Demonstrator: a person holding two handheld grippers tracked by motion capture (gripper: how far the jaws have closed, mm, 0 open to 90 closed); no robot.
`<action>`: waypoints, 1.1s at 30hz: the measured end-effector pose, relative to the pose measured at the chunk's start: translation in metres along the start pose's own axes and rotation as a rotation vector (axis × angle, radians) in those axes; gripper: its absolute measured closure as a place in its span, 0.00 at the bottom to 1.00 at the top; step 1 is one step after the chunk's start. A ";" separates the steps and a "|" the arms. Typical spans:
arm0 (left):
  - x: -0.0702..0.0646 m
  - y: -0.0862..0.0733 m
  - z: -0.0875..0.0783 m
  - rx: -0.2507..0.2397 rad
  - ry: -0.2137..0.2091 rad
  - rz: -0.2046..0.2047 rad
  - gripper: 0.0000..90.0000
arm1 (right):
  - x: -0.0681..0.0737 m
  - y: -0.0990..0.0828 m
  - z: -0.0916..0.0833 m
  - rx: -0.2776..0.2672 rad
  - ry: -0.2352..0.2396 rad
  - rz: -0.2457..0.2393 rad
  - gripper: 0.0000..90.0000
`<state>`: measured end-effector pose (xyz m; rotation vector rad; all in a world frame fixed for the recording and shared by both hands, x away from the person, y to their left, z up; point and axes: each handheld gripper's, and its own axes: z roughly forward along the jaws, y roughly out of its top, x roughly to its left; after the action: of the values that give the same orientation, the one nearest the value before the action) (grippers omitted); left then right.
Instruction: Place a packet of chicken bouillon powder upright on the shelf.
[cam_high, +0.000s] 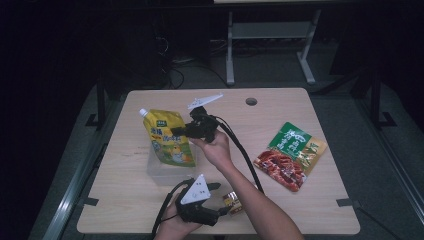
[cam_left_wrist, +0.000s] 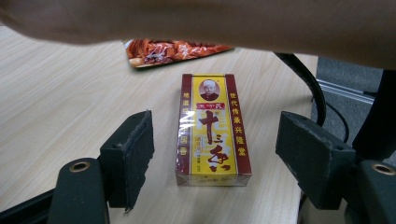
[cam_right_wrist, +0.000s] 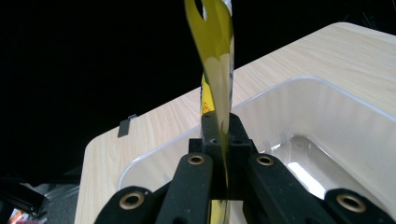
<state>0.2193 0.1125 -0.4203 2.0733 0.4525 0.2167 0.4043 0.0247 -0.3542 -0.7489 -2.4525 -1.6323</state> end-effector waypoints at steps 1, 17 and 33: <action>0.000 0.000 0.000 0.001 0.000 0.001 0.30 | -0.002 -0.004 0.001 -0.010 0.000 -0.003 1.00; 0.004 0.000 -0.001 0.006 0.009 -0.004 0.30 | -0.016 -0.025 -0.003 0.002 0.012 0.029 0.99; 0.002 -0.001 -0.001 0.009 0.012 0.000 0.31 | -0.011 -0.035 -0.007 0.023 -0.031 0.065 0.99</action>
<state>0.2207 0.1150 -0.4207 2.0821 0.4616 0.2271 0.3965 0.0043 -0.3840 -0.8473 -2.4367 -1.5783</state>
